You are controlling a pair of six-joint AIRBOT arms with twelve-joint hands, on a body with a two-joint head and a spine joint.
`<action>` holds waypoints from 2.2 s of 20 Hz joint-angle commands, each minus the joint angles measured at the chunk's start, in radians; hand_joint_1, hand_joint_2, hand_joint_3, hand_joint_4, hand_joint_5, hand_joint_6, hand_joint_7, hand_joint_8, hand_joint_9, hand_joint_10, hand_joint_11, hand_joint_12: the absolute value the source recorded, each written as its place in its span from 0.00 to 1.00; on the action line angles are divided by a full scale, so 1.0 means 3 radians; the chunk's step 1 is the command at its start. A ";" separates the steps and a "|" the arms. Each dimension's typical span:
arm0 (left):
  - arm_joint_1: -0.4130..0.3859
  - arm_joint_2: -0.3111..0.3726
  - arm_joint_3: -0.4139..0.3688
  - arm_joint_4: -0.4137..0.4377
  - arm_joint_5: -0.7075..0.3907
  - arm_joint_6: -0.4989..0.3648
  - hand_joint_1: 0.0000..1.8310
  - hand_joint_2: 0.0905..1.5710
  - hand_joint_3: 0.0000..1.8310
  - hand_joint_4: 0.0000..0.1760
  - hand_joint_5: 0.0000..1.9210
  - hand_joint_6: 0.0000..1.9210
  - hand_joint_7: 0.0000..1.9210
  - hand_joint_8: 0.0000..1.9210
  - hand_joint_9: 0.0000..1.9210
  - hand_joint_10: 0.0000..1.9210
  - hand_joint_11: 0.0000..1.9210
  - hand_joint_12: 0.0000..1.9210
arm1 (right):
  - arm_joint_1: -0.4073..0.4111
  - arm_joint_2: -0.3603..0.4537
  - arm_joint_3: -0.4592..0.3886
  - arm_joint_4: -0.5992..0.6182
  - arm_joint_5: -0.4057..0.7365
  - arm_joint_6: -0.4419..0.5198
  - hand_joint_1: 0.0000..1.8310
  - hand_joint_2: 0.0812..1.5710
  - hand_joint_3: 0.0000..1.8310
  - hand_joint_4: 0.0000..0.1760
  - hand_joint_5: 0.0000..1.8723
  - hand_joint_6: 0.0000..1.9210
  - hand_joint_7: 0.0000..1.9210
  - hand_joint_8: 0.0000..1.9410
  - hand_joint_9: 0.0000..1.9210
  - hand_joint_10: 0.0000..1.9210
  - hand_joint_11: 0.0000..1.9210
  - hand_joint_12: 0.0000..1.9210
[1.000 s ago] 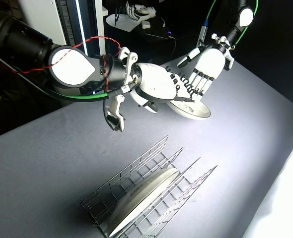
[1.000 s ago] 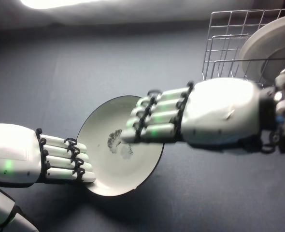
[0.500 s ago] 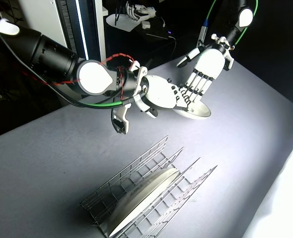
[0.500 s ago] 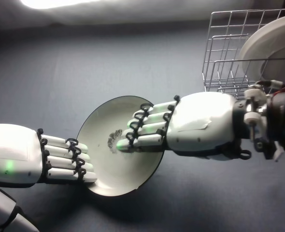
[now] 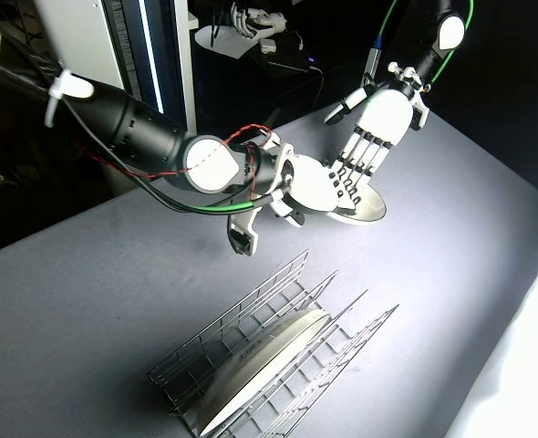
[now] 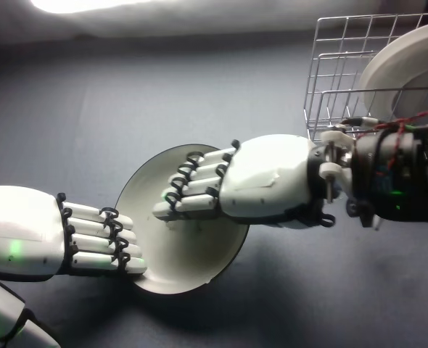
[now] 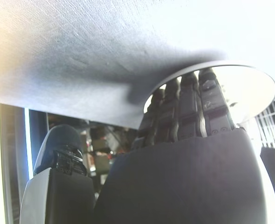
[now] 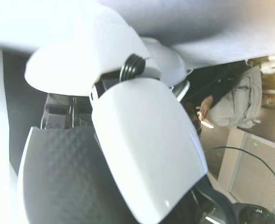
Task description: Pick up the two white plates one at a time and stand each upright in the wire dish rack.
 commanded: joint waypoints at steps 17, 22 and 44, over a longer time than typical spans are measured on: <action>0.0036 -0.0019 0.0037 -0.0049 -0.0094 -0.0012 0.00 0.71 0.00 0.00 0.00 0.00 0.00 0.00 0.00 0.00 0.00 0.00 | 0.0123 -0.0207 0.0163 0.0076 0.0258 -0.0023 0.93 0.75 0.00 0.00 0.00 0.00 0.00 0.00 0.00 0.00 0.00 0.03; 0.0036 -0.0017 0.0046 -0.0061 -0.0094 -0.0015 0.00 0.72 0.00 0.00 0.00 0.00 0.00 0.00 0.00 0.00 0.00 0.00 | 0.0119 -0.0211 0.0160 0.0076 0.0258 -0.0023 0.94 0.74 0.00 0.00 0.00 0.00 0.00 0.00 0.00 0.00 0.00 0.08; -0.0483 0.0182 0.0047 -0.0168 -0.0254 -0.0151 0.00 0.72 0.00 0.00 0.00 0.00 0.00 0.00 0.00 0.00 0.00 0.00 | 0.0156 -0.0110 0.0095 0.0085 0.0424 -0.0023 0.76 0.66 0.00 0.00 0.53 0.48 0.57 0.37 0.53 0.53 0.50 0.56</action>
